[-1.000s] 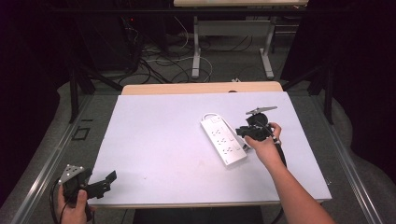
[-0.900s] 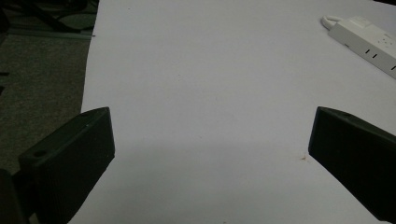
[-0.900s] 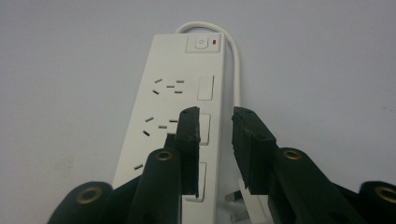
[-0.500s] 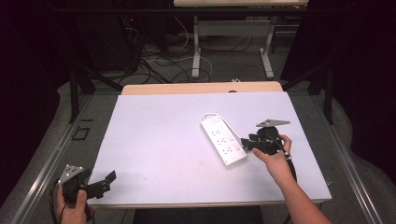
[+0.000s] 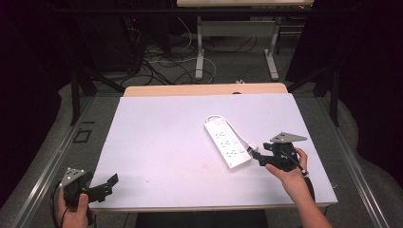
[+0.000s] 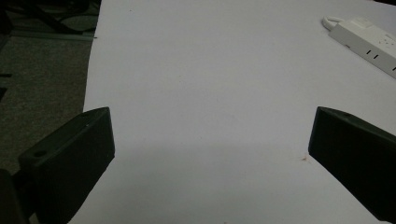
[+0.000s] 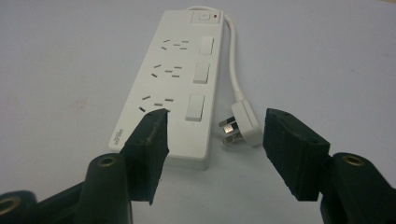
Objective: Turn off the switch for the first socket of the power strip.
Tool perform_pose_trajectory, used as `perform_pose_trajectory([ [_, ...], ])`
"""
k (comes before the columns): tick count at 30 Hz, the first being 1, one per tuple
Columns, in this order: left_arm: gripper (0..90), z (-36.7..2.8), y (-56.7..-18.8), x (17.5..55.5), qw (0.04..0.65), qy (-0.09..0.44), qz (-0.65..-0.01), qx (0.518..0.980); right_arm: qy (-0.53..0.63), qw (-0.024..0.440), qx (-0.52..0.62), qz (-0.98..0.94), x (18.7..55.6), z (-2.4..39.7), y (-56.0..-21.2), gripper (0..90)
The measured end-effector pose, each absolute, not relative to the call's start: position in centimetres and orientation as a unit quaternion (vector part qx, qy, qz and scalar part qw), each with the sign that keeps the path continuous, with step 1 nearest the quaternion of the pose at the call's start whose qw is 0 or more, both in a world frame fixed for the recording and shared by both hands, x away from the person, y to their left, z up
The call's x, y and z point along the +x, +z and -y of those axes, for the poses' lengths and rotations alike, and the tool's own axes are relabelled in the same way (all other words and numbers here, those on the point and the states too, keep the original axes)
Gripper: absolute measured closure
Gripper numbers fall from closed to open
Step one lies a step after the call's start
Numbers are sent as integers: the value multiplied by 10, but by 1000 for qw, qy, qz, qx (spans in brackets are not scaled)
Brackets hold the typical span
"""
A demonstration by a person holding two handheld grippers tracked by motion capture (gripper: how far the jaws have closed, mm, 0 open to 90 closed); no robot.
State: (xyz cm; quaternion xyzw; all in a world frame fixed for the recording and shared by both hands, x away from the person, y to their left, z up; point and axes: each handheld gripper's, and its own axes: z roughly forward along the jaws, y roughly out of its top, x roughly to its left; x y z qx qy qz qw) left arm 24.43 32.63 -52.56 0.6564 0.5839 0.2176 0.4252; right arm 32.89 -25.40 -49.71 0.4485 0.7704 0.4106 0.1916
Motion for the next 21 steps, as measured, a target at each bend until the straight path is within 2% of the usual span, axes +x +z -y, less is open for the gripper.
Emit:
perform_pose_trajectory([
  [8,1,-326,-525,244,425,219,-583,657,414,200,466,-756,312,266,-500,273],
  [9,1,-326,-526,244,426,221,-582,657,413,205,470,-753,309,271,-501,222],
  [18,1,-326,-525,244,425,222,-582,657,414,223,492,-733,300,290,-507,148],
  [21,1,-326,-526,245,425,223,-581,657,416,232,509,-717,296,297,-512,98],
])
